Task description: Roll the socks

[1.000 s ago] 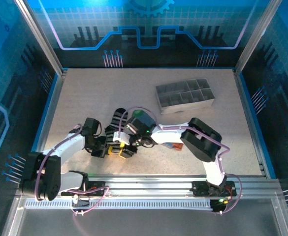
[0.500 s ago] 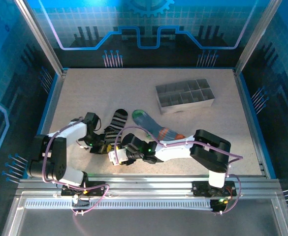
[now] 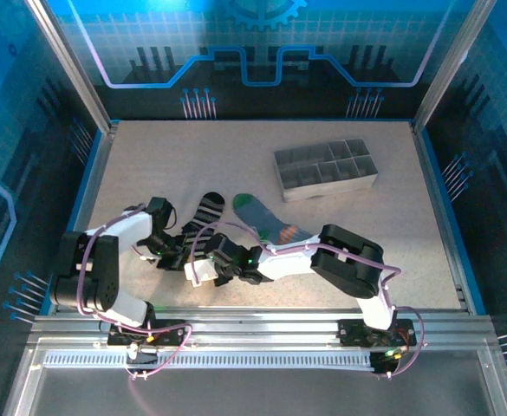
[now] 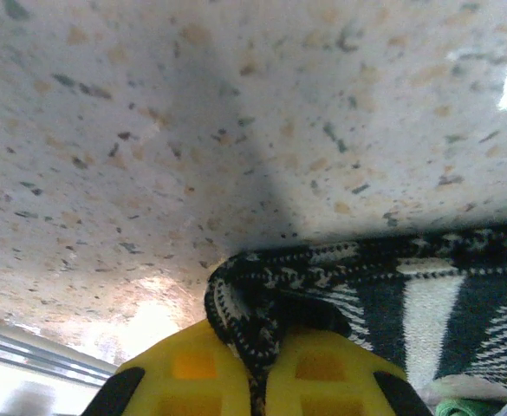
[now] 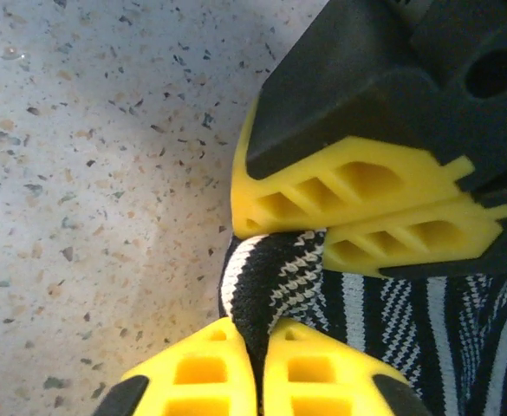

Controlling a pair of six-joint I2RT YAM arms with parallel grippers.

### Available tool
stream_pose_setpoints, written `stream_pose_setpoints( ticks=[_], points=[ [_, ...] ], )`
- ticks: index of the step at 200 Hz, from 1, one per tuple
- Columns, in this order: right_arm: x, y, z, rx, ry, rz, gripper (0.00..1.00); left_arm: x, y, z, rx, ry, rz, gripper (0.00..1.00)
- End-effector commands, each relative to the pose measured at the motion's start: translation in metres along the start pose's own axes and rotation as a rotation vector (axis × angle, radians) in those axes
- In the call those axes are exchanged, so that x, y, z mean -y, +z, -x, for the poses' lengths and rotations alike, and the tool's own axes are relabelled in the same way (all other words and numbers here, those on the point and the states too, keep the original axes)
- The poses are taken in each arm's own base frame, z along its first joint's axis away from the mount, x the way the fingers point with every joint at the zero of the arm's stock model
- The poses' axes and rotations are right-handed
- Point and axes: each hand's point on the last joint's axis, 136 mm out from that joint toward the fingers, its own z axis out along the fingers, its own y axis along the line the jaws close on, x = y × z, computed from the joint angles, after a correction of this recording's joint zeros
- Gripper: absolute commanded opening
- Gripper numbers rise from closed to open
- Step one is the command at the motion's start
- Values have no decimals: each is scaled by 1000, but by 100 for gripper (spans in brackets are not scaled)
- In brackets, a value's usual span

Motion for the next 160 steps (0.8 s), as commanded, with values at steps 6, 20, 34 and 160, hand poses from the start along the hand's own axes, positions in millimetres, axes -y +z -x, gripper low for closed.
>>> stream_pose_setpoints(
  ticks=[6, 20, 34, 160],
  points=[
    [-10, 11, -11, -15, 160, 153, 0, -21, -9, 14, 108, 0, 32, 28],
    [-14, 12, -14, -14, 243, 226, 0, -20, -21, 11, 137, 7, -25, 55],
    [-19, 14, -17, -16, 310, 289, 0, -22, -29, 9, 153, 9, -71, 65],
    [-7, 25, -25, -12, 833, 614, 0, 14, -23, 7, 147, 146, -456, 62]
  ],
)
